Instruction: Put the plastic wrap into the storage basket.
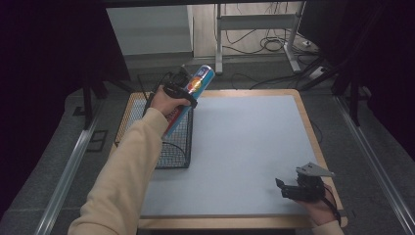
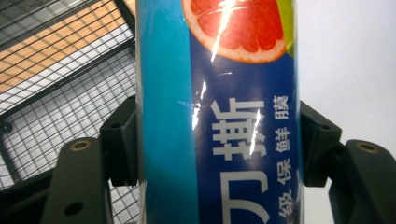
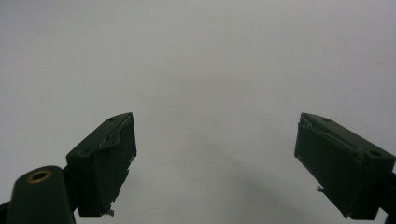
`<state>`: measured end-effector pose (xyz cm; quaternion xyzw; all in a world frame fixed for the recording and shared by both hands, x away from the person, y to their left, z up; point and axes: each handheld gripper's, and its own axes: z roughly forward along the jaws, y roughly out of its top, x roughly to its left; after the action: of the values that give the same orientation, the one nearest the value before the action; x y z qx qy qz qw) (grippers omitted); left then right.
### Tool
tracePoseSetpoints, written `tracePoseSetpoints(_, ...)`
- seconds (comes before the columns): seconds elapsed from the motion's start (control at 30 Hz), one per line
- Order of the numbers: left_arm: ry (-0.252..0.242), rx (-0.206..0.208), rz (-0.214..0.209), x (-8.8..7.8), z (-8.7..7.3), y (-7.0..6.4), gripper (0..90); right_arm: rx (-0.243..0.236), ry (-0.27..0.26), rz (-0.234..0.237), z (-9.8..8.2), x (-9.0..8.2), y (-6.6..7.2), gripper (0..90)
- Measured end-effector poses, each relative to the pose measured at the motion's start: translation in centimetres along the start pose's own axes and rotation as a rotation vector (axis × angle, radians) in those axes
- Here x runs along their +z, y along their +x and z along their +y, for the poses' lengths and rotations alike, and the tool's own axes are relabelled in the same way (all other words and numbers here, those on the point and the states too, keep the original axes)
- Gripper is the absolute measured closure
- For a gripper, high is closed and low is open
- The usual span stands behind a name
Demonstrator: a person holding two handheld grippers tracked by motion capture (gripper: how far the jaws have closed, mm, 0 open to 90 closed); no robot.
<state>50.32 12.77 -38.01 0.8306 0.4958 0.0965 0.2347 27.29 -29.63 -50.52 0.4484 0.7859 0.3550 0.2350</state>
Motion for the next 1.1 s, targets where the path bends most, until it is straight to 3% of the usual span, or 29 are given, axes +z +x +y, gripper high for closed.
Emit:
tracePoseSetpoints(0.27, 0.008, -0.014, 0.025, 0.3, -0.9, 1.5, 31.8, -0.004, -0.001, -0.003, 0.0, 0.1, 0.0, 13.2)
tracePoseSetpoints(0.47, 0.018, -0.013, 0.046, 1.4, -1.1, 2.3, 31.8, -0.004, 0.003, -0.005, -0.1, 0.1, 0.0, 13.2)
tracePoseSetpoints(0.97, 0.065, 0.0, 0.089, 3.5, -0.8, 2.8, 31.7, -0.002, 0.006, -0.008, -0.1, 0.1, 0.0, 13.2)
tracePoseSetpoints(1.1, 0.099, 0.008, 0.113, 4.1, -0.9, 3.0, 31.7, -0.001, 0.006, -0.006, -0.1, 0.1, 0.0, 13.2)
